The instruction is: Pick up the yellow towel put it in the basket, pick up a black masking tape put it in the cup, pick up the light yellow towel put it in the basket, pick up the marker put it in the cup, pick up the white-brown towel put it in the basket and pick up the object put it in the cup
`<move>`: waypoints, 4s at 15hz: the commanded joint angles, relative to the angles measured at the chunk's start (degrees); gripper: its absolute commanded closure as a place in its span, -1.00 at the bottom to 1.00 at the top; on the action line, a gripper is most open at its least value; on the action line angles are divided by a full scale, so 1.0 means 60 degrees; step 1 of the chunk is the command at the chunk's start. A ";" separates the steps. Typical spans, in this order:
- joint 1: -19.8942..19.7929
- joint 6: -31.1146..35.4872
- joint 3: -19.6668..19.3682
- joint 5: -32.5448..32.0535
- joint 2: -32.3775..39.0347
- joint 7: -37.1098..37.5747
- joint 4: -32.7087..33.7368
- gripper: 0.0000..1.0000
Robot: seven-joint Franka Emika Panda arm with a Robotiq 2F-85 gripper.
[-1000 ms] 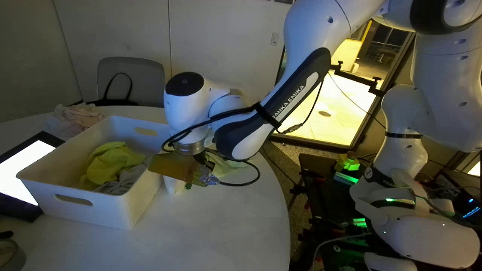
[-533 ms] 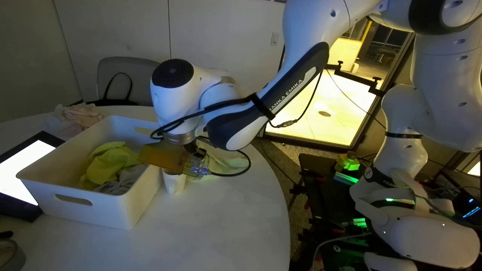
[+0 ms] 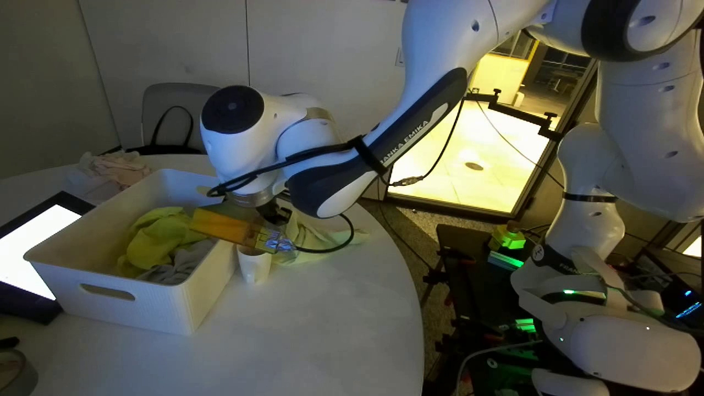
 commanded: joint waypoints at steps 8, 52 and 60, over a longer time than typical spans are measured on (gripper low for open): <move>-0.0175 -0.0675 0.0113 -0.0466 0.1229 0.0204 0.1353 0.90; -0.0024 -0.2054 0.0805 -0.3450 0.0219 0.2052 0.0953 -1.00; -0.0961 -0.1519 0.1506 -0.3213 -0.0716 0.3096 -0.0362 -1.00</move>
